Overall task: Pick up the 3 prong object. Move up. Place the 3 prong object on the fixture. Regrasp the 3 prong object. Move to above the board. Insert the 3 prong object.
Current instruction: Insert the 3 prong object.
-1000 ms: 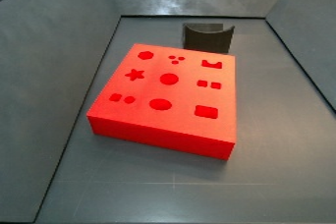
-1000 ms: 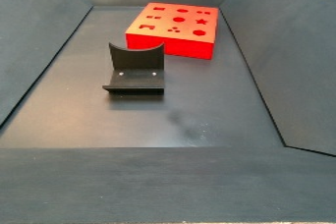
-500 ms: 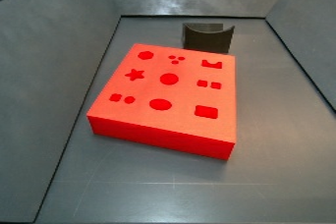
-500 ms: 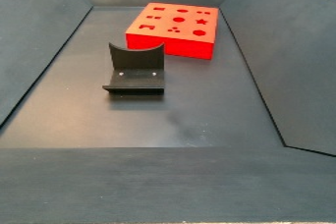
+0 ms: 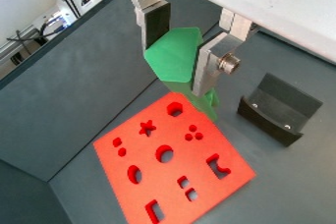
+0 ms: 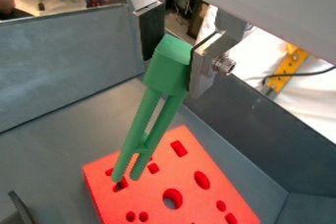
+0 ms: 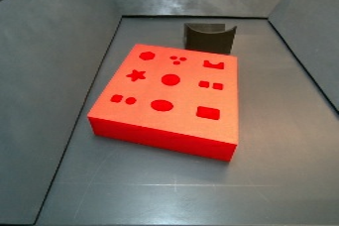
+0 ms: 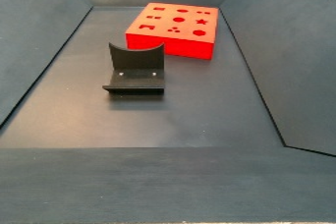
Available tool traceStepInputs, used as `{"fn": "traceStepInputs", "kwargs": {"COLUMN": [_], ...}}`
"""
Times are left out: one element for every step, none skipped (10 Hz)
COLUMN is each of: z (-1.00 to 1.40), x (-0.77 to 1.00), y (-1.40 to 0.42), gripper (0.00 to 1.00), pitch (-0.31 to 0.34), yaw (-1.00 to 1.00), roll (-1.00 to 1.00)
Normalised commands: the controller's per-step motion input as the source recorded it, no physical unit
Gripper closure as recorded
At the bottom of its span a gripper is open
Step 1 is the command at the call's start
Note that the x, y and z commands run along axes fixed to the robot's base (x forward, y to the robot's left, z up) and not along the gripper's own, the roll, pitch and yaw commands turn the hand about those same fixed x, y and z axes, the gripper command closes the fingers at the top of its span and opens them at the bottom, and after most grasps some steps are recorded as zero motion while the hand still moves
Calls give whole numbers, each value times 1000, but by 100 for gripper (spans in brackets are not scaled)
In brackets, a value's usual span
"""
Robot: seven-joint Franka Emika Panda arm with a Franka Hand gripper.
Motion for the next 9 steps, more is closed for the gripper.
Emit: {"fn": "traceStepInputs", "kwargs": {"z": [71,71,66,77,-131,-49,-20,-360,-649], "x": [309,306,309,306,249,9,0,183,0], "y": [286,286,283,286,271,0,0,83,0], "gripper": [100,100,100,100,100,100,100,100,100], "pitch": [0,0,0,0,0,20,0,19,10], "yaw": [40,40,46,46,91,0,0,463,1000], "roll": [-500,-500,-500,-500,-447,-44,-14,-14,0]}}
